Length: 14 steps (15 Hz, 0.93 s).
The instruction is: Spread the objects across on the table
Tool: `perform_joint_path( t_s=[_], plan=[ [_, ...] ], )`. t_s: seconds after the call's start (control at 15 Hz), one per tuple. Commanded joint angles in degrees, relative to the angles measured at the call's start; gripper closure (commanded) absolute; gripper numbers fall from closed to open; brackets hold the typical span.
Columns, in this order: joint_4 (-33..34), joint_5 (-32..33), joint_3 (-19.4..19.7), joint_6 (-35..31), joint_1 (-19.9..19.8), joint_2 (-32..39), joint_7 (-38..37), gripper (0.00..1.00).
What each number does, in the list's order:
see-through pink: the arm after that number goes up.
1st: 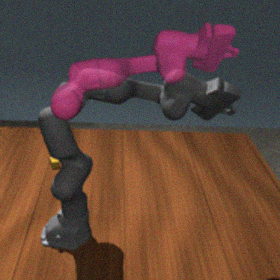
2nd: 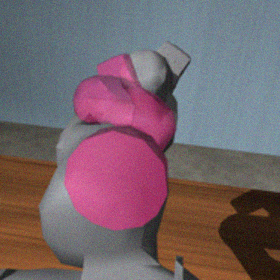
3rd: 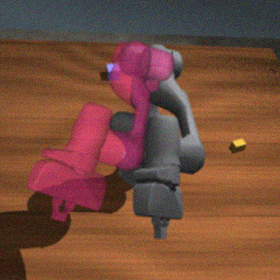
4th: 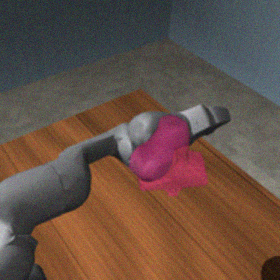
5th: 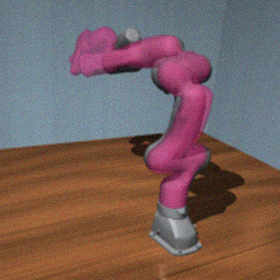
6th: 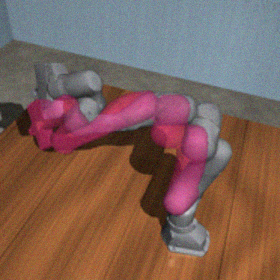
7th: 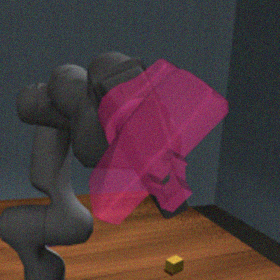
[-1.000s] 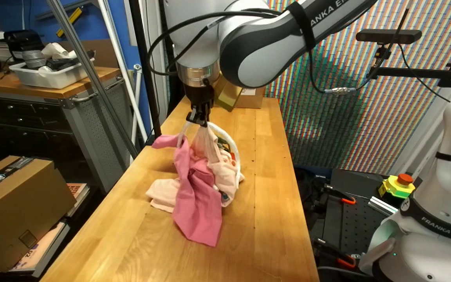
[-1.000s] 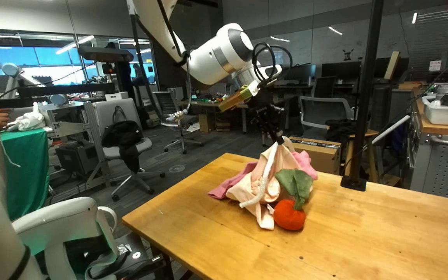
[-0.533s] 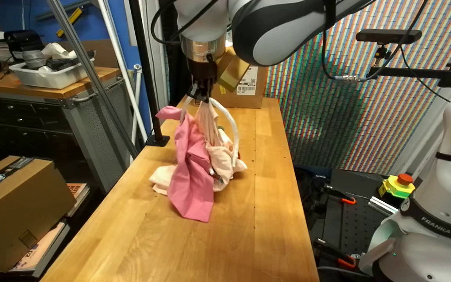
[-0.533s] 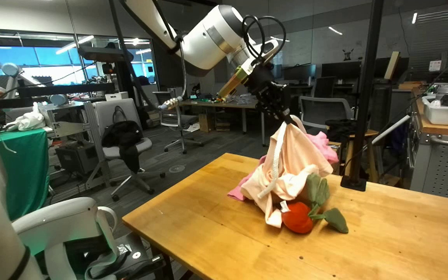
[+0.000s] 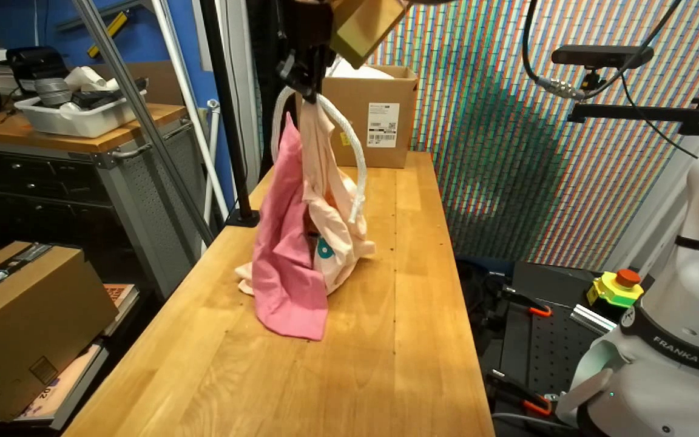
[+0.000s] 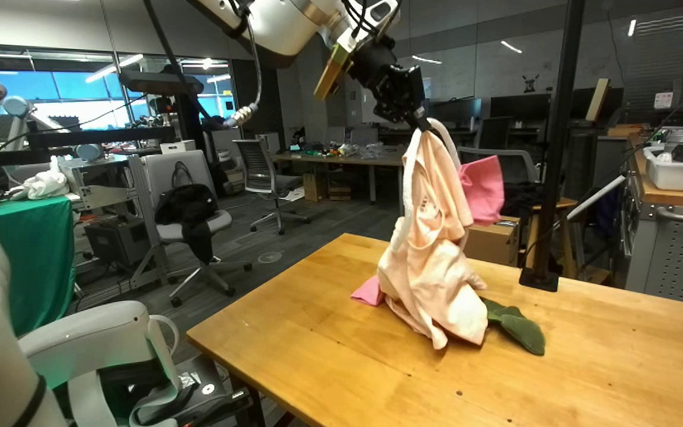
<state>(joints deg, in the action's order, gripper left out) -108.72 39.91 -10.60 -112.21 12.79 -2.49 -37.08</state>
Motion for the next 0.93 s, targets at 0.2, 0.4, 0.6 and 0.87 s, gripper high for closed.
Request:
perform_joint_path(
  t_s=[0.2,0.4,0.6,0.87],
  plan=[
    [12.09,-0.37,-2.7,9.23,-0.37,-1.02,0.41,0.94],
    [14.69,1.26,-2.37,10.42,-1.01,-2.04,0.06,0.94],
    [15.38,3.09,-1.97,10.47,-2.11,-3.03,-0.3,0.94],
    [13.54,6.15,-0.77,9.9,-4.34,-3.89,-1.16,0.94]
  ],
)
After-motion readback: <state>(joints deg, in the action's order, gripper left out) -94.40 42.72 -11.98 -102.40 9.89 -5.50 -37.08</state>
